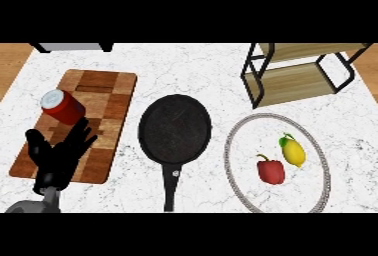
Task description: Pick the bell pepper from the placemat and place it in the tiered shelf
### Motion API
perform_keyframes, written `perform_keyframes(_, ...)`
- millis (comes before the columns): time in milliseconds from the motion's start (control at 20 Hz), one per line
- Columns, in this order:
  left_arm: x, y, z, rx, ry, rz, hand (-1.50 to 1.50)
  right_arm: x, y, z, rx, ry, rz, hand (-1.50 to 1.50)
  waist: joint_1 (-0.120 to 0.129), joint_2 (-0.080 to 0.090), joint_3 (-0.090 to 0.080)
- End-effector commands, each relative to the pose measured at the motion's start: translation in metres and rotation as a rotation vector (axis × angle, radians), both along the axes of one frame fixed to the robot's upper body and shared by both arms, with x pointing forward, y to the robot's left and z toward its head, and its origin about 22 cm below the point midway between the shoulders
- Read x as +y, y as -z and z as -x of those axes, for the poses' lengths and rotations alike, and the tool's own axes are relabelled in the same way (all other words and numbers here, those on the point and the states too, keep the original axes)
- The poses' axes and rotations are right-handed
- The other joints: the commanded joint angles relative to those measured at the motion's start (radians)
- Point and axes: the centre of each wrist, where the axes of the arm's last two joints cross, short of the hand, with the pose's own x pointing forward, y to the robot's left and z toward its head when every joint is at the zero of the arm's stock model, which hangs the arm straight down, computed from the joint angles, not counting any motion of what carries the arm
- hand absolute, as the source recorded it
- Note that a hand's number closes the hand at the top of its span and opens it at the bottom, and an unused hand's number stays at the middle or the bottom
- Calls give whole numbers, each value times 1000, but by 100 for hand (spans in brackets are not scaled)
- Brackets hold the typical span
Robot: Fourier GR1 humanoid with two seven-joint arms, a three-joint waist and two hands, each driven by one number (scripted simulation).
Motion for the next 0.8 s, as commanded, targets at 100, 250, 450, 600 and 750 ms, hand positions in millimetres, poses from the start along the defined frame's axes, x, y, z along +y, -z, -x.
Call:
perform_keyframes(100,13,3,5,43,5,-16,0,42,-38,13,140,25,130,-150,23,8,-4)
perform_keyframes(250,3,6,-4,50,19,-8,0,71,-45,10,141,121,126,-150,33,12,-5)
perform_keyframes(450,1,5,-5,61,29,-25,0,89,-31,-9,169,214,160,-150,45,12,-4)
perform_keyframes(600,-22,-6,-18,49,42,-6,0,97,-34,-26,187,282,229,-150,54,14,-4)
perform_keyframes(750,-14,7,-9,51,51,-1,0,124,-31,-34,244,291,252,-150,51,12,-5)
